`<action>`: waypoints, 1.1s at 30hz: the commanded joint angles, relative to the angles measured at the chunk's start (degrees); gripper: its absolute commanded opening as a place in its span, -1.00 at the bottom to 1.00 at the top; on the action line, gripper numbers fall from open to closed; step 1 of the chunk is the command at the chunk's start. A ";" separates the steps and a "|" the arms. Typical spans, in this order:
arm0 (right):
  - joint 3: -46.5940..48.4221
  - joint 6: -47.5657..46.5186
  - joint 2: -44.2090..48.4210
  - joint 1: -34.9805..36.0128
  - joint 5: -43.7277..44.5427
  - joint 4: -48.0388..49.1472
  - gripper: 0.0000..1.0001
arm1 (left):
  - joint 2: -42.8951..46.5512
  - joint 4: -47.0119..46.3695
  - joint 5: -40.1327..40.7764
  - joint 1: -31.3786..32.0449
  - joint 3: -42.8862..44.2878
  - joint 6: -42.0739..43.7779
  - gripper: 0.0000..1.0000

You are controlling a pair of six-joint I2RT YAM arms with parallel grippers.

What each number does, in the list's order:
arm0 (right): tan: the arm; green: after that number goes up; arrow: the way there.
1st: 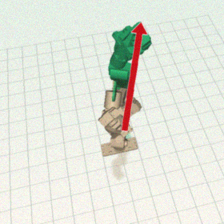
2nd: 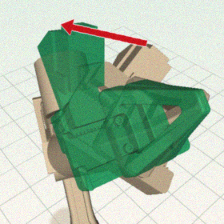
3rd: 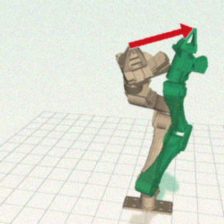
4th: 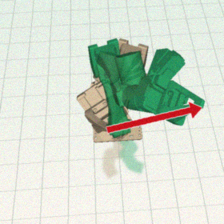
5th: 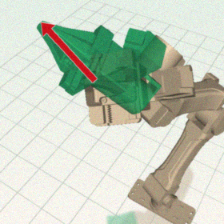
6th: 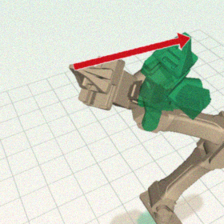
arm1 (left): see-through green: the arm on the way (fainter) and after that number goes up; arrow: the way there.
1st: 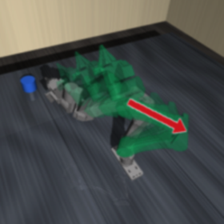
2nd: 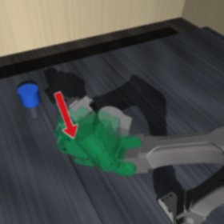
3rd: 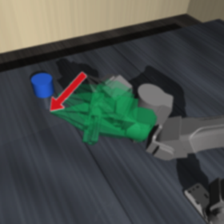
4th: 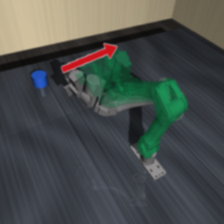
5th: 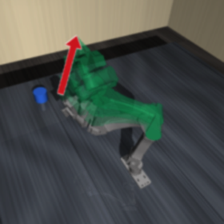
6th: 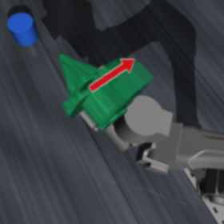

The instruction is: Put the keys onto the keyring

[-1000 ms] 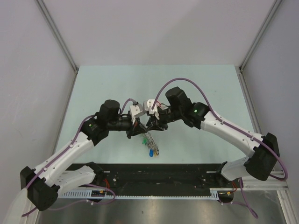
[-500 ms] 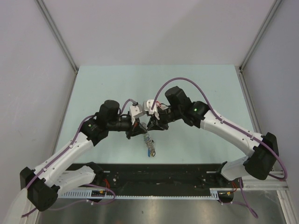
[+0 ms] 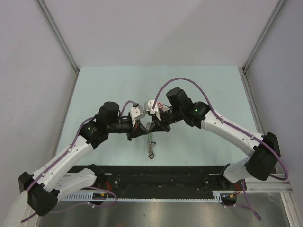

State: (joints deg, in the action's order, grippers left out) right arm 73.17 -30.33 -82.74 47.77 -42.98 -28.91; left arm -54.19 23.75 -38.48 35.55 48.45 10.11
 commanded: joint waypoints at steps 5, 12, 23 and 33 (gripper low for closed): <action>-6.53 7.81 5.91 -1.89 -4.30 15.08 -1.00 | 3.91 -8.53 0.85 0.31 0.78 -2.28 -0.26; -19.89 20.72 15.49 -3.82 -5.45 43.38 -1.00 | 13.40 -23.45 8.24 -0.66 -7.21 -8.69 -0.10; -31.85 40.15 17.00 -8.48 -8.52 77.74 -1.00 | 14.12 -38.14 1.40 -1.36 -12.32 -15.38 -0.03; -33.44 44.74 16.47 -8.39 -9.31 84.10 -1.00 | 12.09 -42.55 -2.21 -1.45 -14.34 -16.61 -0.20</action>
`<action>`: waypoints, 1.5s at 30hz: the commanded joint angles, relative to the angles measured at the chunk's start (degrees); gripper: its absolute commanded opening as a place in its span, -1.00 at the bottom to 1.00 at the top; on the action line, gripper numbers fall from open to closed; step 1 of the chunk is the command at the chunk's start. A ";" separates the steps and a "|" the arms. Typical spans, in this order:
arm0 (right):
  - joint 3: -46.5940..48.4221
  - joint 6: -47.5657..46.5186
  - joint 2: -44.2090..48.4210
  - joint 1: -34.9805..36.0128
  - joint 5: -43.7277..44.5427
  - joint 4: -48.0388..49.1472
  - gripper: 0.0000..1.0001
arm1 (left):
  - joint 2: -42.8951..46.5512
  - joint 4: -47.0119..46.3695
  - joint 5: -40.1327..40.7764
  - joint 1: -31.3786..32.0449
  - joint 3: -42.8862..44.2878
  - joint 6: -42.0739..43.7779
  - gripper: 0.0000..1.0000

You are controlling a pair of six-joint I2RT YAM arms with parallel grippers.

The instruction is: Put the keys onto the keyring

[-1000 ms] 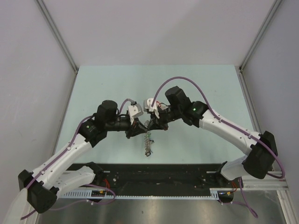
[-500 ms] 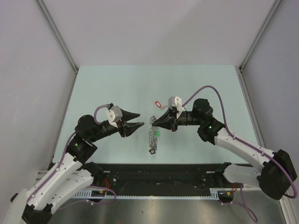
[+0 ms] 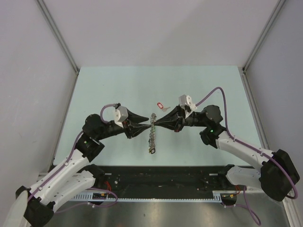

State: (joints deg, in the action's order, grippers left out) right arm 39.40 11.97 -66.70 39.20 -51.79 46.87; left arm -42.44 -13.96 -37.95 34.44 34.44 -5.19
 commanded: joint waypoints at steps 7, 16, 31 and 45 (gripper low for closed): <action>0.15 2.54 -0.19 0.35 -0.42 8.32 -1.00 | 0.42 -8.37 -7.13 -0.25 -1.39 -2.02 -0.49; 0.15 2.45 -1.33 1.14 0.11 8.94 -1.00 | -0.28 -10.21 -8.89 -0.16 -1.74 -3.42 -0.70; 0.24 2.54 -2.21 1.93 -0.07 10.61 -1.00 | -1.86 -7.05 -5.64 -0.25 -0.33 -3.42 -0.68; 0.15 2.80 -2.65 2.28 -0.51 10.96 -1.00 | -3.35 -6.00 -3.63 -0.25 0.37 -4.48 -0.57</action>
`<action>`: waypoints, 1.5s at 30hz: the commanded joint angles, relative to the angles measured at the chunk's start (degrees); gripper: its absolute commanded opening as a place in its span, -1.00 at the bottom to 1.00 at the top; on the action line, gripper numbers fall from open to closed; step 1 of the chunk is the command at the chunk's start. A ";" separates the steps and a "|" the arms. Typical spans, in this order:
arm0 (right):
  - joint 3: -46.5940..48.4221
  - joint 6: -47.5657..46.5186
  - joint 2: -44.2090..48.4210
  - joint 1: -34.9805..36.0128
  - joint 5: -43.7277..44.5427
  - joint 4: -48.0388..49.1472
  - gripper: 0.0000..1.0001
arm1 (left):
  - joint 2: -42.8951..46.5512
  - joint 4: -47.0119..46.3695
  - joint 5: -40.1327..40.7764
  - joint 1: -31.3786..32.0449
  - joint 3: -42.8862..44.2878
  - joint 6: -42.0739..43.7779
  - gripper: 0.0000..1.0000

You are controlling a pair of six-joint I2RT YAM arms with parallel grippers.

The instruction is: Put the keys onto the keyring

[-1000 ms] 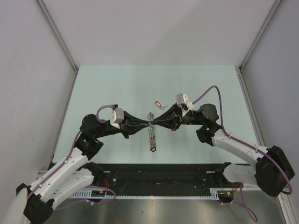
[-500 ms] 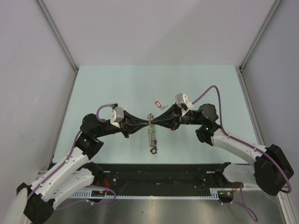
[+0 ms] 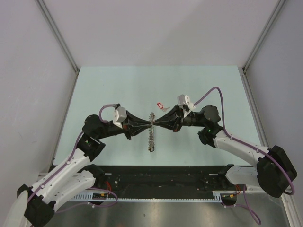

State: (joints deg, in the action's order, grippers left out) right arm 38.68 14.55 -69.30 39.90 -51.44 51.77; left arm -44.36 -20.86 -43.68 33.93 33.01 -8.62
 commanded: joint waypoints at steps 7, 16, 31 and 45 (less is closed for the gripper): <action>0.96 0.04 0.57 1.32 0.11 5.80 -1.00 | -2.57 5.39 6.32 0.34 3.20 -0.61 -0.43; 0.96 0.13 0.30 1.41 -0.24 5.54 -1.00 | -2.92 5.04 5.02 0.26 3.37 -0.69 -0.47; 1.31 -4.69 2.40 0.62 0.19 -9.46 -0.50 | -2.84 10.91 0.43 0.26 6.26 4.91 -0.99; 19.94 -36.16 2.07 1.41 8.82 -62.11 -0.18 | -10.04 40.45 2.46 0.43 19.45 18.73 -0.99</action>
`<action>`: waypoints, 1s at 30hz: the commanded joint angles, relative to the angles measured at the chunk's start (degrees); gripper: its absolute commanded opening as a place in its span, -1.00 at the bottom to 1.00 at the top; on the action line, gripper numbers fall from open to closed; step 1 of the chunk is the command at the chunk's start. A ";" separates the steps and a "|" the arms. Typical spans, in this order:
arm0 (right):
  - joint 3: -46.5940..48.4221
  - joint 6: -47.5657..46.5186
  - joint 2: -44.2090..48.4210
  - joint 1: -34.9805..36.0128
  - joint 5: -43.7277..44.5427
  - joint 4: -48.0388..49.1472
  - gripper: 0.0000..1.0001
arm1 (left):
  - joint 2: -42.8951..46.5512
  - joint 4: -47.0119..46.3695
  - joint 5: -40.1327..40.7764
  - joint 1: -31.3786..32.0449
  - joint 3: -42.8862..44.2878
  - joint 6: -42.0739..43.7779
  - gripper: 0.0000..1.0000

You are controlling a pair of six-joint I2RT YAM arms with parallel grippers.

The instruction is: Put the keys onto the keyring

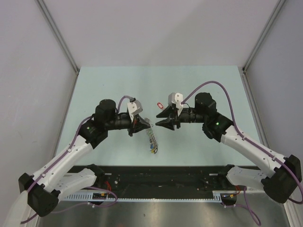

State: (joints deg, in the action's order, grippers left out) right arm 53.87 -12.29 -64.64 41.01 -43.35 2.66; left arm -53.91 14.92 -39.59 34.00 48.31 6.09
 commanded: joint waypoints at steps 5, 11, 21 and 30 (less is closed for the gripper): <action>7.83 -13.28 -5.84 1.17 -1.90 -15.57 -0.34 | -1.28 5.39 -2.68 0.89 4.68 4.63 -0.99; 9.85 -15.48 -8.92 2.58 -4.46 -16.81 -0.38 | -1.29 4.95 -3.39 1.07 4.68 4.46 -0.99; 11.17 -16.01 -11.65 3.72 -4.20 -15.66 -0.57 | -1.55 4.59 -4.61 1.25 4.51 4.02 -0.99; 12.05 -17.15 -13.14 5.04 -3.67 -17.77 -0.64 | -1.29 4.51 -4.53 1.25 4.42 3.76 -0.99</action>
State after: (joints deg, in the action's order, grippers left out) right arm 63.35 -28.32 -77.08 45.15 -46.61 -15.16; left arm -55.86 21.89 -41.12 34.87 49.65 9.10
